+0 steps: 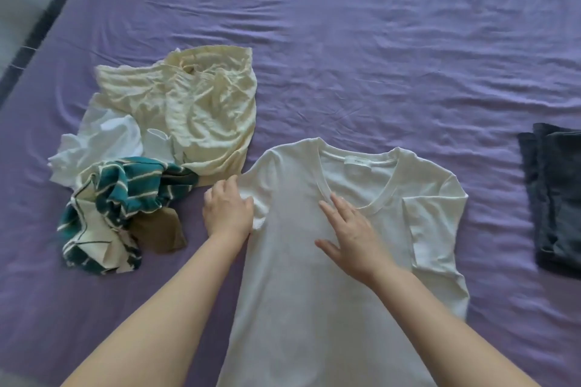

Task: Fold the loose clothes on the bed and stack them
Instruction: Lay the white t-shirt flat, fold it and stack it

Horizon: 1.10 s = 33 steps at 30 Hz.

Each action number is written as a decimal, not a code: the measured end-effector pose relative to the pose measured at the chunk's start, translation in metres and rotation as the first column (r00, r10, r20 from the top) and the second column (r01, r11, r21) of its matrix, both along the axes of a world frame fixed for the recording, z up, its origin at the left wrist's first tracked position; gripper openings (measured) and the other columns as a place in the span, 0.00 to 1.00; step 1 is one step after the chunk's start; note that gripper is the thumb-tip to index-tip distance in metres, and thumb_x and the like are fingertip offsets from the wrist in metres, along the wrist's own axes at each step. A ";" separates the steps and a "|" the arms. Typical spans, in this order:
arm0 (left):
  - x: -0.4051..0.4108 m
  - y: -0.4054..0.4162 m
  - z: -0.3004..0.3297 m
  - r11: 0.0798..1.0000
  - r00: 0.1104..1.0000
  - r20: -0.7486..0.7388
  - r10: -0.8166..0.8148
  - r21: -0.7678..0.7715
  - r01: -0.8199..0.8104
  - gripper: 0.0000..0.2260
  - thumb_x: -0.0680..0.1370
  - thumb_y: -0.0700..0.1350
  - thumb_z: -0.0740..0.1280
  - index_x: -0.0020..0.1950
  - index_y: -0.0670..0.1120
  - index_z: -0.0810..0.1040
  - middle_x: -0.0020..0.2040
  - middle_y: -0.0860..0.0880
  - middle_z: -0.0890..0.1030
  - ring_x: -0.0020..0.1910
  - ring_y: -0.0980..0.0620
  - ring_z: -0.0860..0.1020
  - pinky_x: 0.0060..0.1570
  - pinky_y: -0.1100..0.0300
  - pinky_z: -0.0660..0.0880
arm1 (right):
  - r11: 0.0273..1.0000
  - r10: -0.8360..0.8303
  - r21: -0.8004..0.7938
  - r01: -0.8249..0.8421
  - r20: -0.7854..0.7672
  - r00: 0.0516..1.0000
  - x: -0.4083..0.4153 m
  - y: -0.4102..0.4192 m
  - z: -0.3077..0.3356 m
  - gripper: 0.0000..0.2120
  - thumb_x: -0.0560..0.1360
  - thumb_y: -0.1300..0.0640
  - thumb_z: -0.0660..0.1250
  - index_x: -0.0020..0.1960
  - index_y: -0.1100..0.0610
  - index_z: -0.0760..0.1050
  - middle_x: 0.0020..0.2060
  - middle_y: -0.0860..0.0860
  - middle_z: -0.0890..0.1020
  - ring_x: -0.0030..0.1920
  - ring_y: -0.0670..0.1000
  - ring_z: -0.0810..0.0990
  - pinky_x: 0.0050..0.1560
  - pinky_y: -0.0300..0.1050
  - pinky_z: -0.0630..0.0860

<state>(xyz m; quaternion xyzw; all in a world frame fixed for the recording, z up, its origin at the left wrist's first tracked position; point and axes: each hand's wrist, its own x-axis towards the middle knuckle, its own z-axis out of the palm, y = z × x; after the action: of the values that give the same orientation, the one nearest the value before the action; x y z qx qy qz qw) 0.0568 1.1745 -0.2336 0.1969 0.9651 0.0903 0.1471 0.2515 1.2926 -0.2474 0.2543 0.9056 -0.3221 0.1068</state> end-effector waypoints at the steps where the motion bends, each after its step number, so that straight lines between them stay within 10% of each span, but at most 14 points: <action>1: -0.009 -0.006 0.000 0.998 0.998 0.020 0.051 -0.024 -0.051 0.23 0.76 0.48 0.64 0.70 0.46 0.67 0.66 0.43 0.71 0.66 0.40 0.65 0.62 0.49 0.65 | 1.000 0.011 -0.006 -0.011 -0.012 1.000 -0.015 -0.003 0.001 0.32 0.78 0.46 0.59 0.76 0.51 0.50 0.77 0.51 0.48 0.76 0.49 0.48 0.73 0.42 0.46; 8: -0.046 -0.022 -0.012 0.986 0.980 0.160 0.120 -0.131 -0.099 0.21 0.73 0.59 0.65 0.60 0.48 0.76 0.59 0.45 0.77 0.62 0.42 0.68 0.58 0.50 0.66 | 0.995 -0.005 -0.099 0.003 -0.027 1.000 -0.111 -0.007 -0.001 0.28 0.78 0.50 0.62 0.75 0.51 0.56 0.75 0.52 0.58 0.73 0.54 0.58 0.72 0.48 0.58; 14: -0.031 -0.010 0.005 0.943 0.909 0.417 0.024 0.292 -0.159 0.08 0.70 0.52 0.69 0.44 0.50 0.75 0.43 0.51 0.80 0.50 0.46 0.77 0.52 0.51 0.73 | 0.951 -0.201 -0.249 0.184 -0.043 0.979 -0.151 0.010 0.001 0.24 0.78 0.52 0.62 0.73 0.51 0.62 0.67 0.53 0.72 0.65 0.53 0.71 0.60 0.40 0.63; 22: -0.001 0.002 -0.002 0.957 0.787 0.559 -0.261 0.259 0.134 0.24 0.73 0.59 0.62 0.68 0.57 0.70 0.59 0.51 0.73 0.60 0.53 0.73 0.58 0.52 0.73 | 0.966 -0.158 -0.210 0.152 -0.011 0.987 -0.156 0.023 0.010 0.21 0.78 0.50 0.62 0.70 0.49 0.66 0.61 0.52 0.77 0.60 0.52 0.76 0.57 0.41 0.67; 28: -0.008 -0.011 -0.015 0.912 0.851 0.356 -0.387 0.285 0.296 0.21 0.76 0.35 0.57 0.64 0.51 0.77 0.61 0.51 0.76 0.61 0.50 0.71 0.56 0.52 0.73 | 0.997 0.058 0.044 -0.067 0.175 0.983 -0.135 0.022 0.002 0.32 0.73 0.53 0.67 0.73 0.44 0.57 0.60 0.49 0.73 0.56 0.52 0.76 0.52 0.50 0.75; 33: -0.006 -0.024 -0.027 0.798 0.773 0.218 -0.596 0.055 0.600 0.21 0.77 0.52 0.63 0.70 0.59 0.67 0.73 0.55 0.63 0.72 0.47 0.55 0.68 0.52 0.61 | 0.972 0.061 0.215 -0.094 0.156 0.986 -0.121 0.012 -0.015 0.27 0.74 0.62 0.61 0.70 0.49 0.59 0.55 0.54 0.75 0.53 0.59 0.76 0.43 0.50 0.72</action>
<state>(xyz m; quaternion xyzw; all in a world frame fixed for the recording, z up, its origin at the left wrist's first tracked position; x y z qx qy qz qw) 0.0510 1.1507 -0.2603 0.4802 0.8303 0.0520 0.2780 0.1301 1.3041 -0.2621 0.2523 0.9347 -0.1948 0.1571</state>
